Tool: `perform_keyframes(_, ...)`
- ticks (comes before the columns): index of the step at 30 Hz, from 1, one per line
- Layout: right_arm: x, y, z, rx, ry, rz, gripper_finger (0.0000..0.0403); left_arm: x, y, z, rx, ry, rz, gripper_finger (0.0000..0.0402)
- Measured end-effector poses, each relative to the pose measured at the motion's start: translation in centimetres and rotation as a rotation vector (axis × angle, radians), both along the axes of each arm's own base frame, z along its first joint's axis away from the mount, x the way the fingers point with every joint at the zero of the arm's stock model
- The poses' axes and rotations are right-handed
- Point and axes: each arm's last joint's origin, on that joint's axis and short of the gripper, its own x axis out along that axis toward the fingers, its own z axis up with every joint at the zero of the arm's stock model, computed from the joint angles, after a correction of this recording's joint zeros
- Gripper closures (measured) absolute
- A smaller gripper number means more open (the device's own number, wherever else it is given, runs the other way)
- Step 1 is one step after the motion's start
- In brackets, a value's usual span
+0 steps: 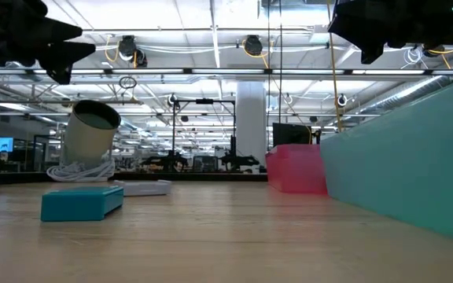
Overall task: Pick & Place Office items
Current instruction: Put the dark blue digital clock into the green bin
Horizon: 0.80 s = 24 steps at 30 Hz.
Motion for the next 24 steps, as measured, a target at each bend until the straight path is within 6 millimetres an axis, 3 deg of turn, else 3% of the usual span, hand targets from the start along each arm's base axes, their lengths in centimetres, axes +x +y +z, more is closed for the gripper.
perform_keyframes(10, 0.0, 0.1, 0.0, 0.001, 0.001, 0.027, 0.0253, -0.3, 0.6, -3.0, 0.002, -0.011, 0.034, 0.0236)
perform_keyframes(19, 0.0, 0.4, 0.0, -0.015, -0.007, 0.126, 0.0253, -0.1, 0.8, -3.2, -0.016, 0.024, 0.071, 0.0228)
perform_keyframes(24, -0.1, 0.9, -0.1, 0.065, 0.01, 0.199, 0.0253, -0.2, 0.8, -3.1, -0.023, 0.007, 0.071, 0.0213)
